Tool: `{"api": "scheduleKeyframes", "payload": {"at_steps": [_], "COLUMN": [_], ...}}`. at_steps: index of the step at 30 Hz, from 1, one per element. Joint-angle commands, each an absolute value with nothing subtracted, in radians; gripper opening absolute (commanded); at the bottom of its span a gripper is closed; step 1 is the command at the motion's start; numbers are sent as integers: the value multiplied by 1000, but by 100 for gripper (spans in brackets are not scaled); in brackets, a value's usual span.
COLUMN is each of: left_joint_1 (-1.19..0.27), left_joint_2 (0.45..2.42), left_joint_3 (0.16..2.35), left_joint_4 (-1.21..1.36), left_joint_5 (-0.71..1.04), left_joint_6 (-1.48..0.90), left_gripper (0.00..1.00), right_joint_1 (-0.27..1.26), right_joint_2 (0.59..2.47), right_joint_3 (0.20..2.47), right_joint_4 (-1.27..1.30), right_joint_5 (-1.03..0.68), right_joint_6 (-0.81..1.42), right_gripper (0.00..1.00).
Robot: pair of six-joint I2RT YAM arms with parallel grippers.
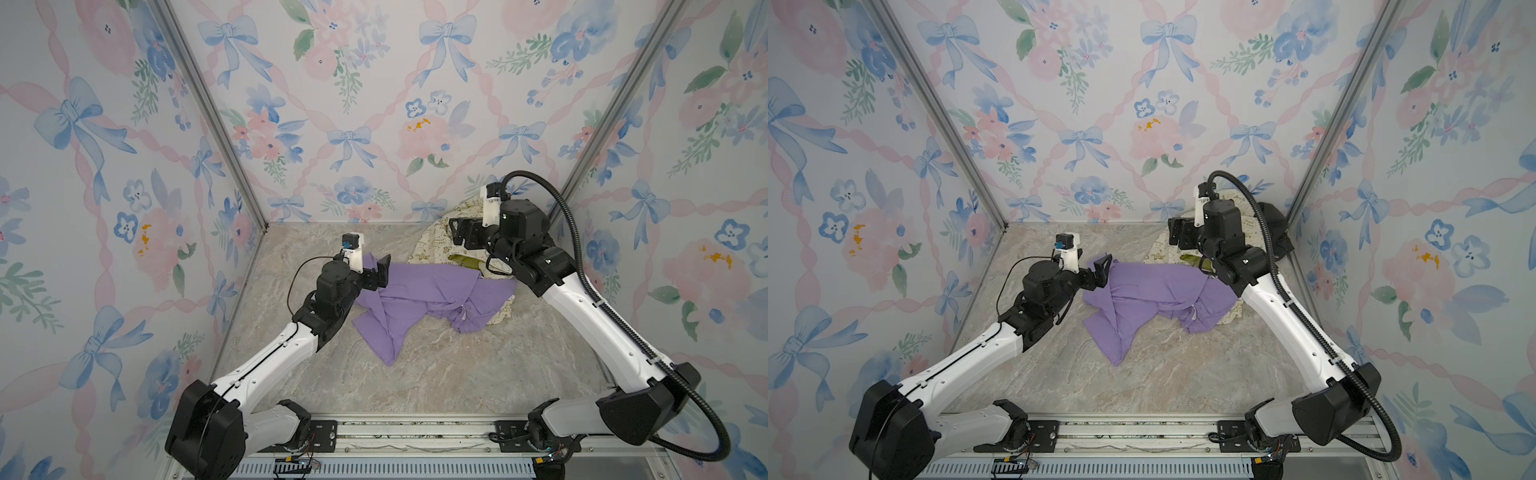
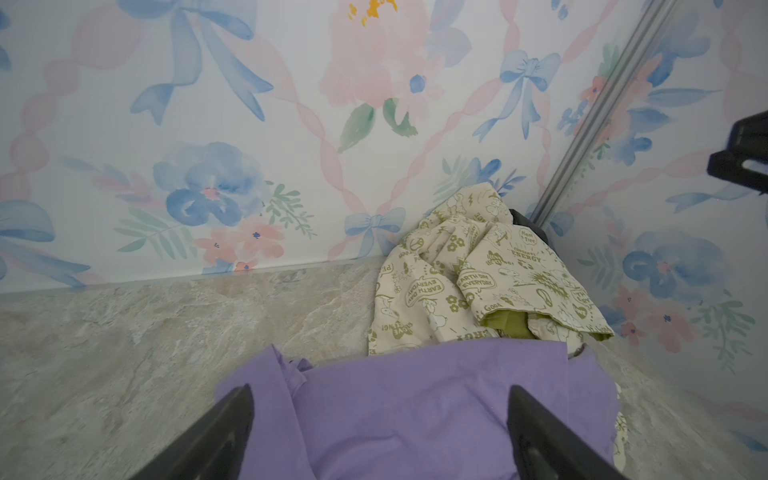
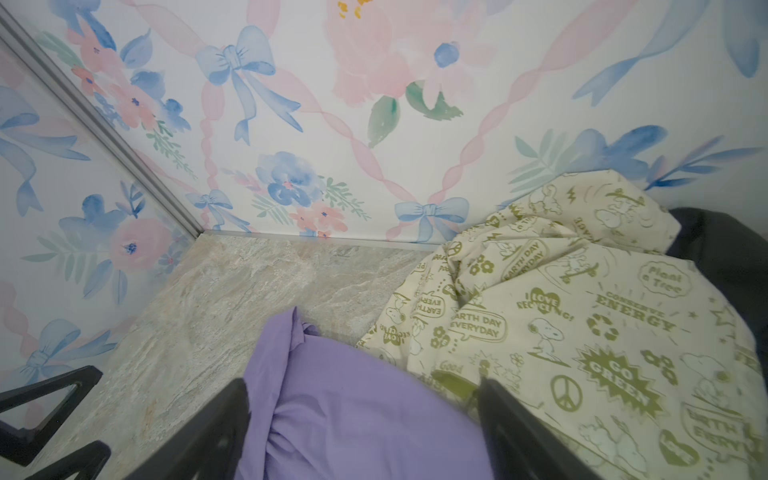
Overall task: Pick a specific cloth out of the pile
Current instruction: 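Lay the shirt on the table center while the left gripper reaches toward it, then grasp the lavender shirt with the left gripper while the right gripper withdraws, then lift the shirt with the left gripper and carry it toward the left corner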
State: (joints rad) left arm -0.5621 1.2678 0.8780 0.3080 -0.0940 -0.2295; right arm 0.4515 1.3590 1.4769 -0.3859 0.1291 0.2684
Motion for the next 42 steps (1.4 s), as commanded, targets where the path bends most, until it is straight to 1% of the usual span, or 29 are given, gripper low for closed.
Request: {"api": "scheduleKeyframes", "payload": {"at_steps": [1, 3, 5, 6, 7, 9, 11, 16, 21, 24, 27, 37, 38, 39, 42], "left_joint_1": [-621, -652, -688, -708, -727, -759, -790, -865, -918, -928, -928, -931, -930, -929, -925], "left_joint_2": [1387, 1456, 1515, 1548, 1576, 1629, 1681, 1819, 1940, 2006, 2064, 2203, 2218, 2235, 2258], "left_joint_3": [984, 1039, 1090, 1113, 1138, 1182, 1228, 1355, 1467, 1529, 1579, 1633, 1641, 1652, 1674], "left_joint_4": [253, 252, 249, 247, 242, 230, 205, 89, -15, -78, -130, -239, -254, -270, -299], "left_joint_5": [-36, -26, -18, -18, -17, -15, -13, -87, -139, -181, -196, -190, -178, -158, -123], "left_joint_6": [-118, -117, -108, -102, -96, -91, -83, -86, -98, -142, -180, -237, -241, -242, -252], "left_gripper": [95, 94, 94, 94, 93, 93, 90, 82, 76, 69, 66, 61, 59, 53, 24], "right_joint_1": [412, 388, 368, 356, 344, 323, 300, 228, 163, 154, 151, 150, 150, 150, 149], "right_joint_2": [1274, 1218, 1161, 1130, 1100, 1048, 999, 878, 802, 778, 750, 668, 664, 661, 660], "right_joint_3": [1398, 1347, 1299, 1276, 1254, 1216, 1182, 1107, 1066, 1066, 1059, 1026, 1023, 1018, 1006], "right_joint_4": [-441, -470, -506, -530, -554, -602, -655, -755, -797, -825, -846, -879, -879, -879, -871], "right_joint_5": [146, 157, 173, 180, 188, 202, 230, 282, 270, 268, 268, 273, 275, 275, 273], "right_joint_6": [254, 253, 258, 259, 266, 281, 300, 367, 409, 418, 434, 487, 491, 496, 516], "right_gripper": [90, 91, 99, 100, 98, 97, 97, 97, 97, 97, 97, 97, 97, 97, 97]}}
